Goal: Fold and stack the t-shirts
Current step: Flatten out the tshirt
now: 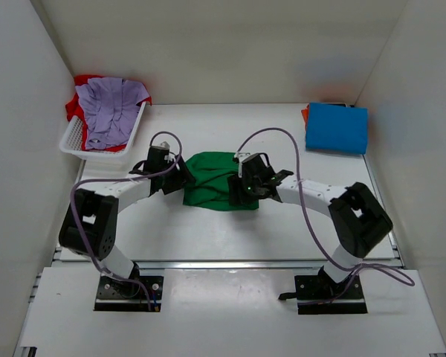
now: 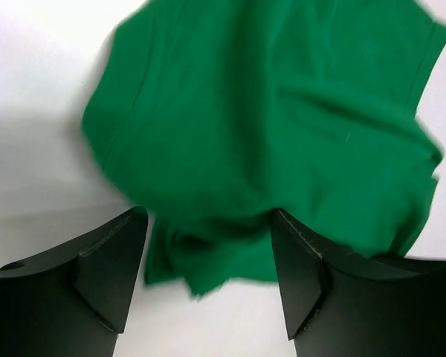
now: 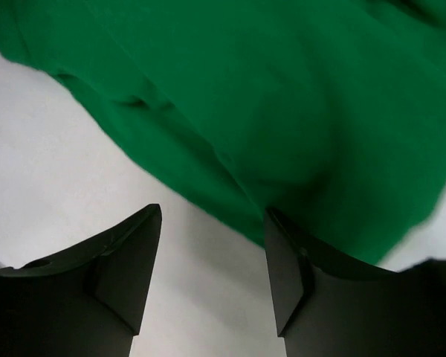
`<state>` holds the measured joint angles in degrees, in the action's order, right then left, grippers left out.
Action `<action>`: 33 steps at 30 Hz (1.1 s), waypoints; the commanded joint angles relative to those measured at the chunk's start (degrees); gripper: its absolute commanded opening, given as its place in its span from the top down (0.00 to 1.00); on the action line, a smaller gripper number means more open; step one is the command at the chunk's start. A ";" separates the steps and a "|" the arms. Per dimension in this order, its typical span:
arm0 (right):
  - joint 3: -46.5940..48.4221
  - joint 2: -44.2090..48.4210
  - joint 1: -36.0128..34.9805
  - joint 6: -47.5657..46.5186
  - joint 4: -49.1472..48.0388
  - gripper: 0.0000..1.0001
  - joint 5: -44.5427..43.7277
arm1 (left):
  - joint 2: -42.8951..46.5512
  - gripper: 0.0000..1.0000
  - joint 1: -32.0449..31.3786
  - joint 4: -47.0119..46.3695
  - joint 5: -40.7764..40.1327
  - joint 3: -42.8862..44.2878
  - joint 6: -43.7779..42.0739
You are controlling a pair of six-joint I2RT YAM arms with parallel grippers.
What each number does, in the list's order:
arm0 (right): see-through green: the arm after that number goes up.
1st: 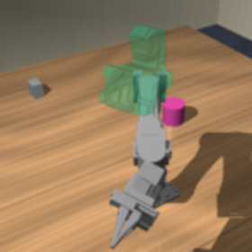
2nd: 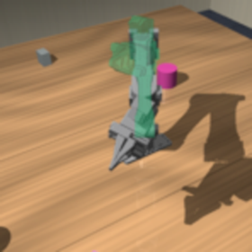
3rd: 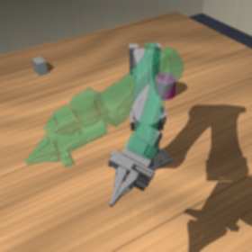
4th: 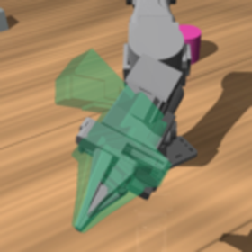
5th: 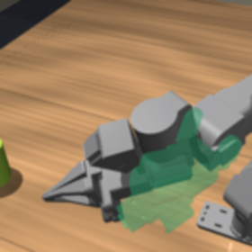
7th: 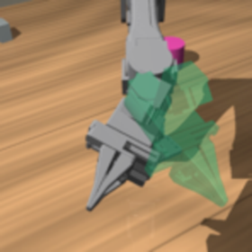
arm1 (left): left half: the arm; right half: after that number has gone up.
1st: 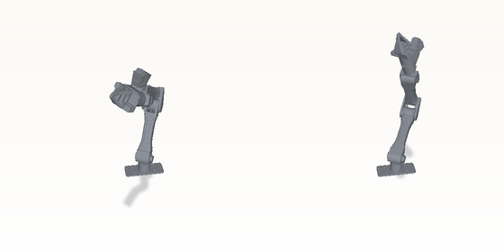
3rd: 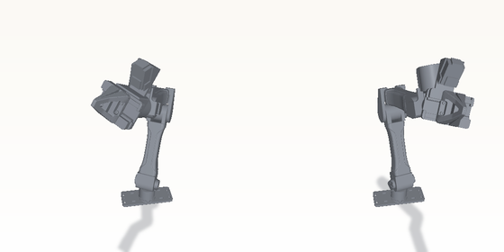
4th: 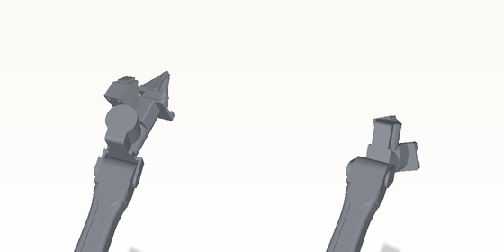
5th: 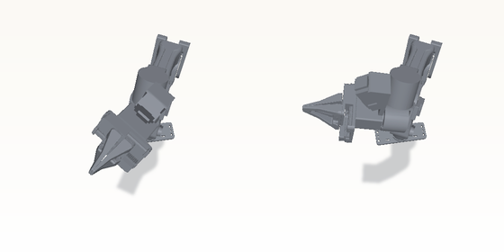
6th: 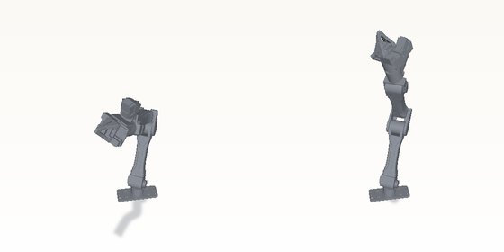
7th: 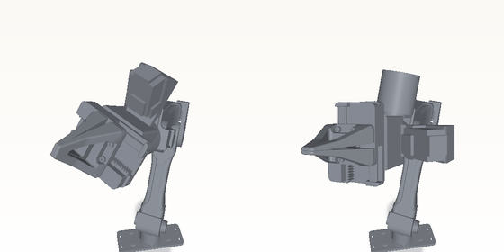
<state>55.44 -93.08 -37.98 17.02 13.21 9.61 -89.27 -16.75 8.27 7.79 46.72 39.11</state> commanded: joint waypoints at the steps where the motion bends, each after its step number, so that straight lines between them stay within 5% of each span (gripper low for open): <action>1: 4.92 -5.08 -2.27 0.30 -4.95 0.45 -4.59 | -3.70 0.23 -0.56 -4.32 -1.73 5.30 1.67; 3: 6.78 -7.72 -3.07 0.03 -5.21 0.44 -5.21 | -5.72 0.25 -0.74 -4.76 -1.90 6.80 2.63; 6: 8.81 -11.24 -4.12 0.12 -4.95 0.43 -5.48 | -8.62 0.48 -1.09 -4.93 -1.47 8.73 2.81; 7: 9.85 -12.81 -3.69 0.21 -4.69 0.47 -5.39 | -9.33 0.63 -0.39 -5.11 -0.94 9.44 2.81; 8: 10.82 -14.48 -3.94 -0.22 -3.21 0.55 -5.21 | -9.77 0.75 -0.21 -4.93 -0.50 9.62 3.16; 10: 12.05 -15.90 -4.65 -0.75 -1.36 1.00 -5.04 | -10.65 0.93 -0.21 -3.88 0.73 10.58 3.25; 11: 12.41 -16.60 -4.74 -0.67 -0.13 1.00 -5.12 | -10.66 1.00 0.49 -3.70 0.99 10.76 3.51; 24: 9.96 7.89 0.26 -1.72 13.59 1.00 -15.93 | 7.18 1.00 2.34 8.50 4.60 23.32 1.06; 31: 2.40 18.98 3.97 0.91 11.67 1.00 -11.19 | 14.39 1.00 -1.17 13.61 12.23 34.12 0.70; 33: 1.52 20.12 3.00 1.71 9.57 0.88 -8.31 | 13.34 1.00 -2.40 15.63 13.99 38.95 0.00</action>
<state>58.96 -74.37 -33.04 17.19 24.97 -2.20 -76.29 -17.12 20.58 16.01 80.36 40.01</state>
